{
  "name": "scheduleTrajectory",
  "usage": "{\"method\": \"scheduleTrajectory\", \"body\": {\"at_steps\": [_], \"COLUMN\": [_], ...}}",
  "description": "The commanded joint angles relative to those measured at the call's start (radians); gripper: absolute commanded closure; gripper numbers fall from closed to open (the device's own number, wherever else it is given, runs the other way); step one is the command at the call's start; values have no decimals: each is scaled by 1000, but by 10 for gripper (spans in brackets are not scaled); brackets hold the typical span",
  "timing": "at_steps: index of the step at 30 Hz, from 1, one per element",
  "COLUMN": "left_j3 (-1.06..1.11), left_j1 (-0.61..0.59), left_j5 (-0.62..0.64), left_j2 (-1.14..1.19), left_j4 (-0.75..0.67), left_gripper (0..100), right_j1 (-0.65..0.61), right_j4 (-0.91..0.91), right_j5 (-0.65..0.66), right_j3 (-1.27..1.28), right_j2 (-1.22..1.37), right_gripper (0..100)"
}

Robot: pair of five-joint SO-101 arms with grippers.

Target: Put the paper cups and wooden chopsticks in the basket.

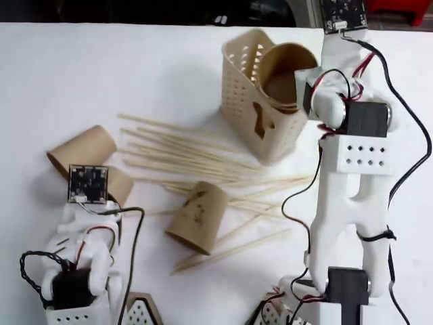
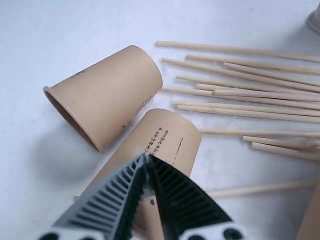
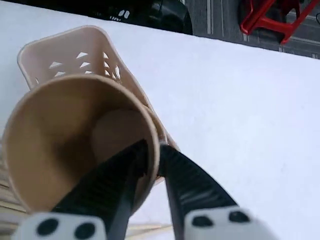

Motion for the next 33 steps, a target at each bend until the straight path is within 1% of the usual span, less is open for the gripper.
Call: {"method": "scheduleTrajectory", "body": {"at_steps": [1,3,7,14,19,28,31,33], "left_j3": [-6,-6,-6,-6,-6,-9,-11,-11], "left_j1": [-8,-8,-8,-8,-10,-12,-12,-12], "left_j5": [-12,-12,-12,-12,-12,-8,-8,-6], "left_j2": [-1,-1,-1,-1,-1,-1,-1,-1], "left_j4": [-23,-23,-25,-25,-26,-26,-26,-26], "left_gripper": [973,973,973,973,973,973,973,973], "right_j1": [-13,-31,-111,-357,-475,-779,-878,-929], "right_j4": [44,81,205,443,441,438,401,346], "right_j5": [-8,6,118,305,327,322,319,319], "right_j3": [-43,-52,-87,-86,63,468,605,710], "right_j2": [-38,-85,-194,-300,-366,-636,-730,-788], "right_gripper": [828,813,817,817,817,815,815,815]}}
